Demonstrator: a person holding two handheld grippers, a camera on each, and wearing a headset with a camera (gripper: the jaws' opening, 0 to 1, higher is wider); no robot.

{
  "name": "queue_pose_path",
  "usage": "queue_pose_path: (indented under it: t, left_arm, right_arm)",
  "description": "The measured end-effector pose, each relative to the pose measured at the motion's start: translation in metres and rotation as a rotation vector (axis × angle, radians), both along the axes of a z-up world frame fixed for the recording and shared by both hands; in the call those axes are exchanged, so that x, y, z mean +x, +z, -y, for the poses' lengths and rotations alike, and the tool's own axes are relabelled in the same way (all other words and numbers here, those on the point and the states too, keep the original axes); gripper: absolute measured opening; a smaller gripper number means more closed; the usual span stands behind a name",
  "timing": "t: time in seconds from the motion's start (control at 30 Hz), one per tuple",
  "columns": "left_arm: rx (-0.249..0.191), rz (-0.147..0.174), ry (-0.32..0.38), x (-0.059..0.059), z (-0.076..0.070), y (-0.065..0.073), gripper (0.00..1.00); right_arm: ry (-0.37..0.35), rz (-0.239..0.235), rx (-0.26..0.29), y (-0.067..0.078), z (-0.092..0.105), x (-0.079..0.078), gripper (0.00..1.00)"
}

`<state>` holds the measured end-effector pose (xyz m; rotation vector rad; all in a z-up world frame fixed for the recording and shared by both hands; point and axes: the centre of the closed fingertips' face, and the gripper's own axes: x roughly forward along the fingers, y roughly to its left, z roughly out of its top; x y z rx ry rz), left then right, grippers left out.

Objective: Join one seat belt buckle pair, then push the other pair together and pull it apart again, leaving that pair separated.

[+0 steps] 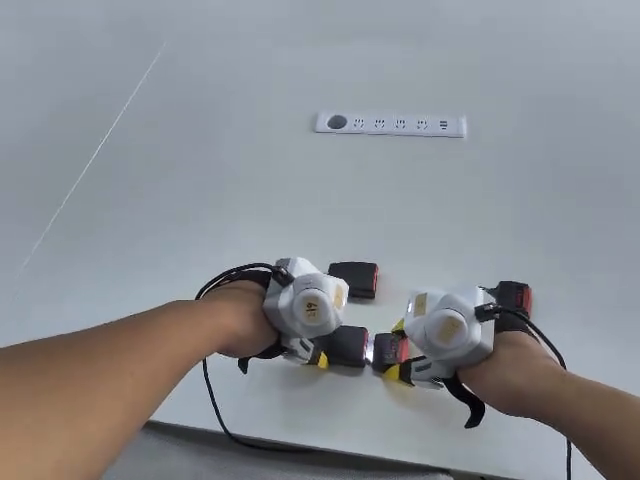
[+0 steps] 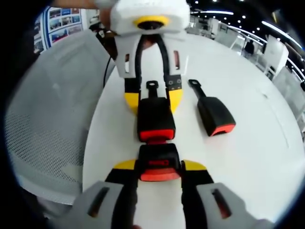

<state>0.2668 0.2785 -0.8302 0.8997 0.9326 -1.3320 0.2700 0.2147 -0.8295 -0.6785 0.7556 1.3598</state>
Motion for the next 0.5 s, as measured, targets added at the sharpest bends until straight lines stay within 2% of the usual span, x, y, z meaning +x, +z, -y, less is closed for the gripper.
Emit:
queue_pose_path:
  t: [0.17, 0.33, 0.5]
  left_arm:
    - [-0.002, -0.010, 0.018, 0.0006, -0.0021, 0.0002, 0.32]
    - [-0.011, 0.007, 0.025, 0.0002, -0.0030, 0.0010, 0.32]
    - [-0.008, 0.005, 0.031, 0.0009, -0.0029, 0.0012, 0.32]
  right_arm:
    - [0.013, 0.009, -0.003, 0.0004, -0.0004, -0.0024, 0.34]
    - [0.014, 0.003, 0.013, 0.0018, 0.0008, -0.0042, 0.34]
    - [0.017, 0.005, 0.012, 0.0024, 0.0006, -0.0045, 0.34]
